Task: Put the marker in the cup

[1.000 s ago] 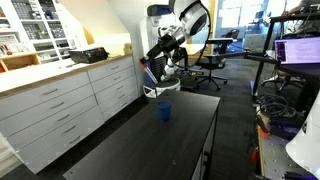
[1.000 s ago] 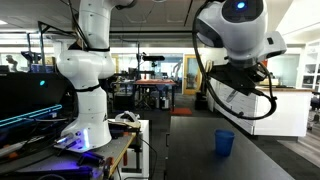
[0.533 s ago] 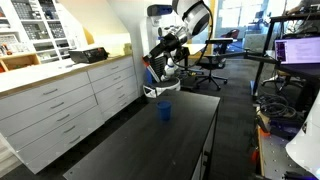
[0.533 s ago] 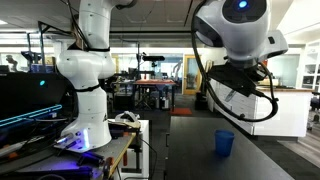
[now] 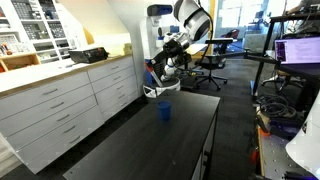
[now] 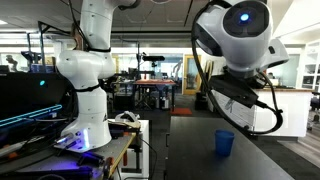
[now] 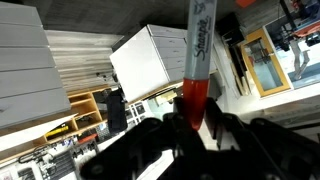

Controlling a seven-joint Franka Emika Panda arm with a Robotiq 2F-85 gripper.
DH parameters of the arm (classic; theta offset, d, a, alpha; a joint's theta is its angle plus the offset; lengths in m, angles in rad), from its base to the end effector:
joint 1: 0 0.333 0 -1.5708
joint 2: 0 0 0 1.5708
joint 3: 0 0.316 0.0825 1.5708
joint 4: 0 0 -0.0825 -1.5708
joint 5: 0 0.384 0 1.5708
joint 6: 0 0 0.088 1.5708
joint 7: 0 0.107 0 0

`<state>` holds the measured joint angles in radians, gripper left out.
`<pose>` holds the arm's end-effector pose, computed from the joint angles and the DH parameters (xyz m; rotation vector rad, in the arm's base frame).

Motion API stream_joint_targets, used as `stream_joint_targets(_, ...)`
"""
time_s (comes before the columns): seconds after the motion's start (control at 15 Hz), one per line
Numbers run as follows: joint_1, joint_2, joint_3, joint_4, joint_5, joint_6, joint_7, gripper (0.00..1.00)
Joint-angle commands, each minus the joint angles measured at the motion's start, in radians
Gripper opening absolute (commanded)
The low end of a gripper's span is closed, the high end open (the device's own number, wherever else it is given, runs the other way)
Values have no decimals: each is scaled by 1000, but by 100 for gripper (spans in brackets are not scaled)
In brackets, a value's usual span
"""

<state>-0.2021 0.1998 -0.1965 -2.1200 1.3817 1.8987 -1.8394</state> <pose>0.5426 -0.1483 0.3344 -2.0279 -0.6634 -1.0559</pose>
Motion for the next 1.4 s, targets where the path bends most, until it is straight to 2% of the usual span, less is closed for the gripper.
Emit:
stream_joint_targets(0.0, -22, 36, -6, 15, 5, -53, -58, 6)
stream_joint_targets(0.4, -45, 32, -22, -4, 9, -120, -100, 6)
stream_joint_targets(1.33, -42, 180, 0, 35, 31, -145, -199, 6)
